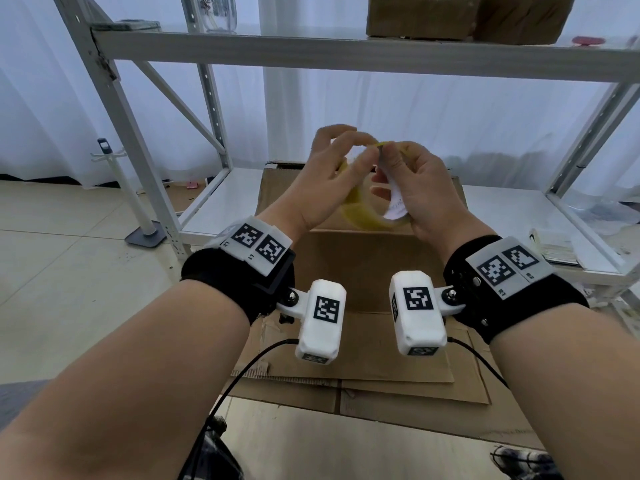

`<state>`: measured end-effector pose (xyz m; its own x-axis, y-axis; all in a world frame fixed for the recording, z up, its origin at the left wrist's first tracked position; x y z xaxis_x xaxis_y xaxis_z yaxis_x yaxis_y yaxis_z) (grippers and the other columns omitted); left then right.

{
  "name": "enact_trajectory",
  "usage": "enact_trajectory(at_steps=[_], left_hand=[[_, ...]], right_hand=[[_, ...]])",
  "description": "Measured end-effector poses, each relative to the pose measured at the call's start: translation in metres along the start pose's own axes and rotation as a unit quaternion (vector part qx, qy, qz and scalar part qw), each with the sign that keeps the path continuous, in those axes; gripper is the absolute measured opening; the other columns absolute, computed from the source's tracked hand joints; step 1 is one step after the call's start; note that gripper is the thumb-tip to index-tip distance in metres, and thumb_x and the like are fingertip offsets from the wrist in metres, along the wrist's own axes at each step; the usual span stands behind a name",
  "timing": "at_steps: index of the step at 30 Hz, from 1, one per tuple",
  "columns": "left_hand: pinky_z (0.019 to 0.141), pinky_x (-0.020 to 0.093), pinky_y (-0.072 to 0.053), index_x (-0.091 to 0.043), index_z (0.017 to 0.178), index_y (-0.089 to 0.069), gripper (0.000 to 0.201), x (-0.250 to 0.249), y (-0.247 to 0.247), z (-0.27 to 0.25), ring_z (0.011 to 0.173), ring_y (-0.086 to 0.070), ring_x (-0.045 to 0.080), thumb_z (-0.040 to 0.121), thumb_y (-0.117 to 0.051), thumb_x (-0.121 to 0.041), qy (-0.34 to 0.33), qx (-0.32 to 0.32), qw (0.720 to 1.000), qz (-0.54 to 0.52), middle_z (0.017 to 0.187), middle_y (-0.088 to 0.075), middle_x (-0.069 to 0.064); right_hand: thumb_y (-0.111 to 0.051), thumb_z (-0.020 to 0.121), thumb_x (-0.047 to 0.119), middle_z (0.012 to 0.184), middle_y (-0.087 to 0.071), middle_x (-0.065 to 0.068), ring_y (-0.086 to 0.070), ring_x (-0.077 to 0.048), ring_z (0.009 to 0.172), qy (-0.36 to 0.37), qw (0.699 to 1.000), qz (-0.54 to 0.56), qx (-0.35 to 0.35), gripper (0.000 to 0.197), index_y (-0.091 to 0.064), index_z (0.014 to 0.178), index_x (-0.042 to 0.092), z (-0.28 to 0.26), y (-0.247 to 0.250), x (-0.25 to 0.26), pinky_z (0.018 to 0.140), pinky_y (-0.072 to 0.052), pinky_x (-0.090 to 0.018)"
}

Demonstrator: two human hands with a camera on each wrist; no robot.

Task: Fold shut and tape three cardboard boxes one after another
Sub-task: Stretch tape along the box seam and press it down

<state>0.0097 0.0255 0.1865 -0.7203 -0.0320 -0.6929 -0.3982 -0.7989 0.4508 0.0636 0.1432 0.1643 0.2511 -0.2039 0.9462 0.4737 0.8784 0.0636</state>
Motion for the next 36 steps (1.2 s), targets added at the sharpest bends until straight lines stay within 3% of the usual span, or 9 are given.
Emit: enact_trajectory(at_steps=[3,7,11,14,18,24,29,31,36], left_hand=[[0.076,0.002,-0.039,-0.020,0.115,-0.054,0.026,-0.008,-0.001,0.001,0.092,-0.051,0.002,0.091,-0.062,-0.027,-0.037,-0.031,0.999,0.022,0.116,-0.050,-0.002],[0.066,0.012,-0.043,-0.021,0.102,-0.050,0.018,-0.013,0.011,-0.001,0.072,-0.053,0.007,0.088,-0.062,-0.020,-0.055,-0.116,0.992,-0.013,0.104,-0.058,-0.004],[0.070,0.022,-0.048,-0.026,0.093,-0.045,0.018,-0.008,0.010,-0.001,0.078,-0.054,0.016,0.086,-0.061,-0.025,-0.041,-0.129,0.991,-0.013,0.097,-0.056,0.000],[0.085,0.017,-0.041,-0.021,0.094,-0.046,0.017,-0.009,0.010,-0.002,0.097,-0.051,0.016,0.083,-0.060,-0.022,-0.054,-0.137,0.989,0.024,0.100,-0.051,-0.007],[0.067,0.010,-0.041,-0.016,0.091,-0.052,0.015,-0.008,0.008,-0.002,0.076,-0.047,0.007,0.080,-0.061,-0.009,-0.017,-0.122,0.992,-0.039,0.086,-0.053,-0.008],[0.062,0.028,-0.046,-0.021,0.072,-0.051,0.007,-0.010,0.016,-0.004,0.067,-0.045,0.013,0.075,-0.053,-0.014,0.011,-0.179,0.980,-0.083,0.067,-0.048,-0.008],[0.053,0.014,-0.035,-0.006,0.067,-0.050,0.016,0.003,0.013,-0.008,0.056,-0.035,0.005,0.082,-0.055,-0.006,0.028,-0.189,0.979,-0.073,0.057,-0.038,-0.005],[0.054,0.014,-0.034,-0.001,0.067,-0.051,0.015,0.003,0.012,-0.011,0.056,-0.035,0.004,0.080,-0.054,-0.009,0.021,-0.196,0.979,-0.058,0.058,-0.038,-0.005],[0.068,0.021,-0.047,-0.015,0.085,-0.057,0.012,-0.005,0.010,-0.007,0.073,-0.051,0.008,0.075,-0.050,-0.016,0.021,-0.164,0.982,-0.093,0.077,-0.055,-0.008]], right_hand=[[-0.049,0.096,0.036,0.102,-0.068,0.005,-0.069,-0.005,0.085,0.028,0.999,-0.014,-0.011,0.033,-0.058,0.118,0.013,0.000,0.002,0.005,0.065,-0.053,-0.016],[-0.047,0.097,0.040,0.107,-0.065,-0.004,-0.066,-0.008,0.077,0.045,0.999,-0.021,-0.012,0.036,-0.056,0.120,0.013,0.000,0.001,0.007,0.065,-0.054,-0.019],[-0.046,0.098,0.038,0.103,-0.065,0.000,-0.064,-0.003,0.072,0.050,0.998,-0.041,-0.015,0.034,-0.056,0.120,0.013,0.001,0.002,0.007,0.061,-0.051,-0.015],[-0.046,0.098,0.039,0.100,-0.065,0.000,-0.062,-0.003,0.066,0.045,0.997,-0.053,-0.016,0.036,-0.056,0.120,0.011,0.001,0.004,0.005,0.059,-0.051,-0.015],[-0.046,0.097,0.041,0.087,-0.058,-0.008,-0.056,-0.010,0.059,0.026,0.999,-0.037,0.008,0.040,-0.057,0.115,0.007,-0.002,-0.002,0.001,0.056,-0.050,-0.022],[-0.042,0.097,0.048,0.078,-0.053,-0.007,-0.051,-0.020,0.058,-0.009,0.999,-0.017,0.030,0.043,-0.057,0.110,0.010,-0.004,-0.014,-0.006,0.058,-0.050,-0.033],[-0.043,0.096,0.050,0.077,-0.053,-0.005,-0.050,-0.018,0.058,-0.024,0.999,-0.038,0.026,0.041,-0.057,0.106,0.013,-0.005,-0.013,-0.011,0.058,-0.049,-0.033],[-0.045,0.096,0.049,0.076,-0.053,-0.004,-0.050,-0.017,0.056,-0.020,0.998,-0.049,0.023,0.040,-0.057,0.105,0.012,-0.004,-0.011,-0.012,0.057,-0.049,-0.032],[-0.044,0.096,0.047,0.078,-0.052,-0.007,-0.053,-0.016,0.058,-0.022,0.999,-0.021,0.032,0.043,-0.057,0.109,0.008,-0.003,-0.014,-0.014,0.054,-0.050,-0.030]])
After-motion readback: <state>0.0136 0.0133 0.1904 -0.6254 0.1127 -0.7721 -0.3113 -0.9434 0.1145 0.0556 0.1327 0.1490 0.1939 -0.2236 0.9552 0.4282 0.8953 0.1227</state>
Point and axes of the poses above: each hand's wrist, its own z-axis towards the middle knuckle, its own y-axis out of the back of the hand, x = y × z, the point moved 8 cm from there along z, towards the middle knuckle
